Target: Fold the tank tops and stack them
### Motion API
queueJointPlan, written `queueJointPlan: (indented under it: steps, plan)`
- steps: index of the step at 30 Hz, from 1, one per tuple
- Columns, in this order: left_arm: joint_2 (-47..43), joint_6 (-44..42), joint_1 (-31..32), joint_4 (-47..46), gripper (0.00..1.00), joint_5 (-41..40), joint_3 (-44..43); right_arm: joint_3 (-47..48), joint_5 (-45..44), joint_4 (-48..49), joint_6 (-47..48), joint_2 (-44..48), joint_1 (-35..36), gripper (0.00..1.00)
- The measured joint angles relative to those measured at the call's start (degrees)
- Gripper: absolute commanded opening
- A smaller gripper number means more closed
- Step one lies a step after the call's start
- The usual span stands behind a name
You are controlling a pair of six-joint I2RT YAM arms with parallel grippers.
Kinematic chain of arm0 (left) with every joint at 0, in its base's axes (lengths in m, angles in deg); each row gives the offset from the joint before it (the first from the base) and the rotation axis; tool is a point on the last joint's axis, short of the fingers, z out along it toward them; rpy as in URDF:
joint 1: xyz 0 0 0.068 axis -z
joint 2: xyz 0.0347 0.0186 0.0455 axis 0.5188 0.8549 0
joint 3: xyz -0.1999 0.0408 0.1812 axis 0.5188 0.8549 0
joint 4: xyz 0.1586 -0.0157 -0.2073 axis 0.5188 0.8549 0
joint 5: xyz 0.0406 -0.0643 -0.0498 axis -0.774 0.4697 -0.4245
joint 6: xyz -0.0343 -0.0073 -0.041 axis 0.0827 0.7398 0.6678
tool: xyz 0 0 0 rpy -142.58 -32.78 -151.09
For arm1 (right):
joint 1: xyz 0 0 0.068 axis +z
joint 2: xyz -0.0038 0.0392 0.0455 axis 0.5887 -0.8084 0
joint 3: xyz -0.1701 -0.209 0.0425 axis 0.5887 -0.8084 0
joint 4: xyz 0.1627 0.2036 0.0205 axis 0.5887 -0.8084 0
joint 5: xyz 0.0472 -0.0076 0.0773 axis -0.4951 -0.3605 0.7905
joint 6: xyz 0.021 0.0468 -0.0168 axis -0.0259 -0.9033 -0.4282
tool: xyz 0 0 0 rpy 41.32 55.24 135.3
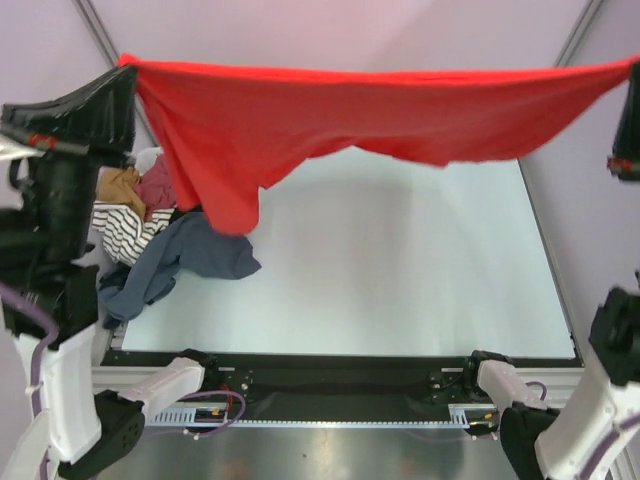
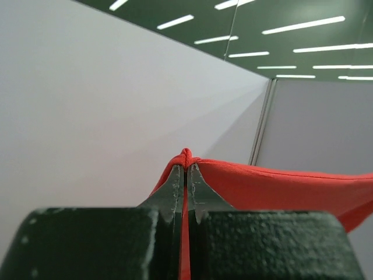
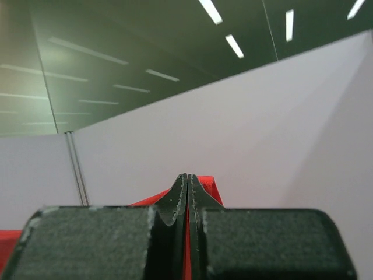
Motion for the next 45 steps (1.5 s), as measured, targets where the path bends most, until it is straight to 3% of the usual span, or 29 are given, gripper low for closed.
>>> queueJointPlan:
  steps: [4, 8, 12, 17, 28, 33, 39, 45]
  plan:
    - [-3.96, 0.44, 0.11, -1.66, 0.0, 0.22, 0.57, 1.42, -0.66, 0.46, 1.36, 4.98, -0.07, 0.0]
    - [-1.57, 0.46, 0.11, 0.28, 0.0, 0.37, -5.16, 5.77, -1.11, 0.02, 2.38, 4.79, -0.11, 0.0]
    - [4.46, 0.33, 0.11, 2.38, 0.0, 0.57, -12.79, 11.32, -1.09, -1.2, 2.25, 0.37, -0.13, 0.0]
    - [11.17, -0.22, 0.09, 4.13, 0.0, -0.57, -13.64, 12.85, -0.26, -2.23, 0.9, -8.35, -0.11, 0.0]
    - [23.69, -0.9, 0.09, 0.59, 0.0, -1.51, 11.96, -15.8, -0.83, -2.34, -2.19, -23.8, -0.22, 0.0]
    - [30.67, -0.68, 0.09, -1.51, 0.0, -2.56, 16.24, -24.41, -1.57, 0.9, -3.23, -25.38, -0.22, 0.0]
    - [40.22, -0.15, 0.07, -5.9, 0.0, -3.39, 14.93, -27.41, -2.38, 9.88, -4.31, -31.39, -0.02, 0.0]
    - [59.21, -0.17, -0.31, -6.6, 0.0, -3.32, 0.74, -25.57, -2.34, 15.52, -5.22, -46.29, 0.74, 0.0]
